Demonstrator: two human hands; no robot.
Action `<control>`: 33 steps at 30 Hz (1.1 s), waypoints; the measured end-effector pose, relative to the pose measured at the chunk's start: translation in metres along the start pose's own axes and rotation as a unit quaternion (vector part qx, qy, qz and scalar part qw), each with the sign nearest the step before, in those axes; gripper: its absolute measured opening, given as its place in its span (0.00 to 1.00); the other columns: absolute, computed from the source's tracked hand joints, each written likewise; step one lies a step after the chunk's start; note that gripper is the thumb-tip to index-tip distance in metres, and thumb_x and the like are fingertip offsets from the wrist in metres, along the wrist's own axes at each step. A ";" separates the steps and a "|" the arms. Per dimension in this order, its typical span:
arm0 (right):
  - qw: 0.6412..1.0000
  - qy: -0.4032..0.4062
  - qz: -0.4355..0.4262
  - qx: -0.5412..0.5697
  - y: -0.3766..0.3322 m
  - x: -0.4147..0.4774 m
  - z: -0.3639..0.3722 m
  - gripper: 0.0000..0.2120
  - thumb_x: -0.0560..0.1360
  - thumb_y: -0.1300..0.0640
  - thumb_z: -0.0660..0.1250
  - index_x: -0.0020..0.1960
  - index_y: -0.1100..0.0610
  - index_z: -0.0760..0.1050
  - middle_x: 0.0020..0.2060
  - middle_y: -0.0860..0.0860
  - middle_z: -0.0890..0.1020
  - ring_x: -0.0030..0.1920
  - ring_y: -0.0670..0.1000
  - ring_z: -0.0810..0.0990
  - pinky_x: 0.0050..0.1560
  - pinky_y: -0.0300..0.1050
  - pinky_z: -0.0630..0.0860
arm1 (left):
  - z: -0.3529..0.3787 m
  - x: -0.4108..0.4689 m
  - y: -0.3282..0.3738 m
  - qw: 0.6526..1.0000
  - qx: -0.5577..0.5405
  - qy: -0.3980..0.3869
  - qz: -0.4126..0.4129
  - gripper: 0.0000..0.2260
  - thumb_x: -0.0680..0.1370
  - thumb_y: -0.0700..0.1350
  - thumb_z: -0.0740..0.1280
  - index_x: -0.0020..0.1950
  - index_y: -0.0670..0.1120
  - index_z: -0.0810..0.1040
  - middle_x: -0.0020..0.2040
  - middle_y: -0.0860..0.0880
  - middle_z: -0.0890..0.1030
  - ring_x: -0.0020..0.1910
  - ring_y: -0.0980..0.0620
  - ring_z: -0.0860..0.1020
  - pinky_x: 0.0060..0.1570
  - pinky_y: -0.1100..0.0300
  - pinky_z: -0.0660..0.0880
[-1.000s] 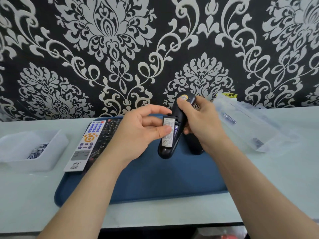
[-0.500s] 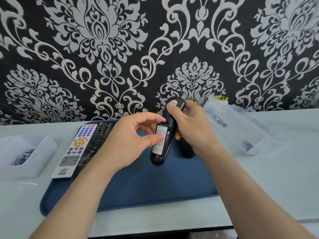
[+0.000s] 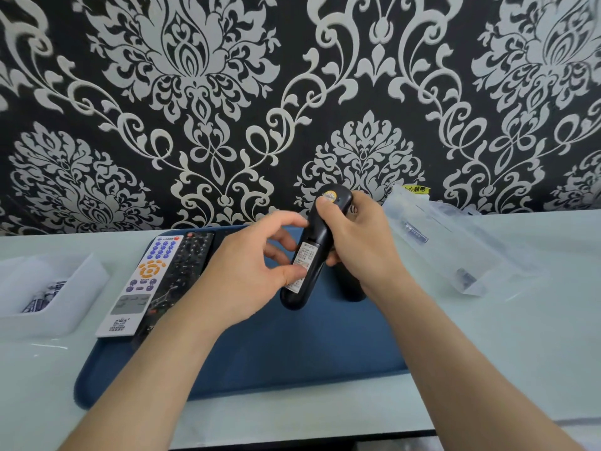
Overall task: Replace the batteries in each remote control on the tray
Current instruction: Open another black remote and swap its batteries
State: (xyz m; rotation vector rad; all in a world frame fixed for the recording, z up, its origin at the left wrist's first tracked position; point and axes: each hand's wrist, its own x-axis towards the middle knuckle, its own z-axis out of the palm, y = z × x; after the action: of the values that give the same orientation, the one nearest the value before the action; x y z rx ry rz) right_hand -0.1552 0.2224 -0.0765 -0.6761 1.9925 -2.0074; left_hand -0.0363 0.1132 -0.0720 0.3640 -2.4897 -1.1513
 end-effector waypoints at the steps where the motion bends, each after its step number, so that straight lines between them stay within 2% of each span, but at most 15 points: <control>1: 1.000 0.005 0.000 0.005 -0.002 0.000 0.000 0.10 0.78 0.52 0.67 0.45 0.58 0.72 0.34 0.54 0.78 0.28 0.49 0.78 0.24 0.39 0.72 | 0.000 0.000 -0.001 0.999 -0.021 -0.014 -0.025 0.23 0.72 0.41 0.74 0.56 0.67 0.73 0.46 0.62 0.81 0.44 0.56 0.82 0.54 0.49 0.77; 3: 1.000 0.011 0.003 0.026 -0.005 -0.001 -0.001 0.10 0.79 0.52 0.67 0.44 0.57 0.71 0.32 0.53 0.78 0.29 0.50 0.77 0.24 0.39 0.72 | 0.001 0.000 -0.003 0.992 -0.081 -0.060 -0.073 0.16 0.76 0.42 0.70 0.56 0.63 0.76 0.43 0.56 0.85 0.45 0.50 0.83 0.57 0.44 0.76; 5: 0.998 -0.012 0.014 0.052 -0.006 -0.003 -0.002 0.09 0.78 0.53 0.67 0.47 0.58 0.71 0.31 0.52 0.78 0.30 0.51 0.77 0.25 0.39 0.72 | 0.001 0.000 -0.005 0.990 -0.086 -0.073 -0.089 0.11 0.77 0.44 0.68 0.53 0.60 0.78 0.40 0.51 0.85 0.43 0.47 0.83 0.53 0.41 0.77; 7: 0.995 -0.069 0.034 0.071 -0.005 -0.006 0.000 0.12 0.76 0.56 0.70 0.54 0.59 0.71 0.36 0.52 0.81 0.35 0.51 0.80 0.31 0.39 0.75 | -0.001 0.001 -0.008 0.996 -0.016 -0.035 -0.082 0.10 0.75 0.47 0.70 0.51 0.61 0.76 0.38 0.53 0.84 0.39 0.51 0.83 0.48 0.47 0.78; 9: 0.989 -0.122 0.053 0.061 0.001 -0.006 0.003 0.21 0.73 0.60 0.75 0.60 0.58 0.68 0.45 0.58 0.84 0.43 0.53 0.84 0.38 0.42 0.79 | -0.002 0.000 -0.007 0.995 0.064 0.013 -0.077 0.11 0.73 0.50 0.72 0.50 0.61 0.74 0.36 0.56 0.82 0.34 0.57 0.79 0.42 0.55 0.75; 11: 0.986 -0.144 0.073 0.052 0.004 -0.007 0.006 0.26 0.70 0.62 0.77 0.62 0.57 0.67 0.50 0.61 0.84 0.46 0.57 0.85 0.43 0.47 0.83 | -0.001 -0.003 -0.005 0.987 0.140 0.049 -0.053 0.11 0.72 0.52 0.72 0.49 0.60 0.72 0.34 0.56 0.80 0.33 0.57 0.77 0.37 0.56 0.74; 14: 0.983 -0.140 0.094 0.077 0.003 -0.008 0.008 0.23 0.70 0.62 0.77 0.58 0.60 0.69 0.46 0.60 0.84 0.40 0.51 0.84 0.38 0.40 0.80 | 0.006 -0.008 -0.001 0.972 0.226 0.060 0.010 0.12 0.71 0.54 0.70 0.48 0.57 0.68 0.34 0.55 0.77 0.36 0.52 0.77 0.37 0.52 0.75; 16: 0.983 -0.130 0.101 0.084 0.001 -0.009 0.008 0.17 0.70 0.65 0.76 0.53 0.62 0.71 0.45 0.62 0.84 0.41 0.53 0.85 0.38 0.41 0.79 | 0.006 -0.007 -0.002 0.983 0.179 0.041 -0.007 0.13 0.70 0.56 0.70 0.48 0.57 0.68 0.40 0.57 0.77 0.40 0.53 0.77 0.41 0.53 0.75; 17: 0.982 -0.128 0.104 0.090 0.001 -0.008 0.008 0.14 0.70 0.66 0.74 0.51 0.63 0.72 0.45 0.62 0.84 0.43 0.58 0.86 0.40 0.45 0.81 | 0.005 -0.006 -0.003 0.991 0.124 0.027 -0.032 0.14 0.70 0.57 0.71 0.47 0.56 0.69 0.43 0.58 0.78 0.42 0.54 0.78 0.43 0.53 0.76; 19: 0.978 -0.128 0.118 0.118 0.001 -0.008 0.008 0.06 0.71 0.67 0.67 0.48 0.66 0.75 0.48 0.65 0.85 0.50 0.65 0.84 0.54 0.59 0.79 | 0.003 -0.005 -0.003 0.997 0.014 -0.004 -0.081 0.16 0.68 0.60 0.71 0.47 0.56 0.70 0.46 0.57 0.79 0.42 0.52 0.79 0.47 0.50 0.77; 20: 0.974 -0.130 0.128 0.136 0.001 -0.008 0.007 0.05 0.72 0.69 0.64 0.48 0.65 0.75 0.47 0.64 0.85 0.50 0.65 0.84 0.58 0.61 0.77 | 0.002 -0.004 -0.003 0.995 -0.030 -0.011 -0.095 0.16 0.67 0.60 0.71 0.47 0.56 0.70 0.46 0.55 0.81 0.42 0.50 0.81 0.48 0.46 0.78; 23: 0.965 -0.141 0.141 0.168 -0.001 -0.009 0.005 0.08 0.74 0.70 0.64 0.53 0.63 0.75 0.47 0.59 0.85 0.49 0.58 0.83 0.55 0.52 0.78 | -0.002 -0.002 -0.008 0.988 -0.111 0.004 -0.111 0.12 0.72 0.51 0.73 0.49 0.55 0.71 0.43 0.50 0.84 0.41 0.45 0.83 0.48 0.40 0.78; 27: 0.958 -0.171 0.155 0.172 0.003 -0.011 0.008 0.17 0.75 0.70 0.69 0.62 0.66 0.73 0.53 0.59 0.85 0.53 0.57 0.85 0.53 0.48 0.82 | -0.012 -0.005 -0.018 0.994 -0.004 0.000 -0.110 0.21 0.72 0.52 0.73 0.61 0.60 0.70 0.48 0.56 0.82 0.46 0.53 0.81 0.54 0.47 0.77; 30: 0.957 -0.185 0.154 0.164 0.005 -0.015 0.014 0.21 0.74 0.69 0.71 0.65 0.64 0.71 0.52 0.58 0.86 0.53 0.57 0.85 0.54 0.50 0.82 | -0.019 -0.013 -0.020 0.995 0.042 -0.022 -0.086 0.22 0.73 0.54 0.70 0.66 0.63 0.68 0.54 0.59 0.79 0.51 0.57 0.79 0.55 0.51 0.76; 33: 0.959 -0.194 0.150 0.141 0.004 -0.017 0.027 0.22 0.73 0.68 0.71 0.65 0.61 0.70 0.49 0.58 0.87 0.51 0.58 0.86 0.52 0.50 0.83 | -0.031 -0.021 -0.023 0.993 0.065 -0.033 -0.092 0.24 0.75 0.57 0.67 0.69 0.62 0.64 0.56 0.58 0.78 0.50 0.57 0.79 0.55 0.53 0.76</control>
State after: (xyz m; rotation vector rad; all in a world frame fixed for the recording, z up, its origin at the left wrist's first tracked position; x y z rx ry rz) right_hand -0.1281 0.2068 -0.0843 -0.6026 1.4510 -1.7648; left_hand -0.0018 0.0859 -0.0757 0.6124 -2.6425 -1.0862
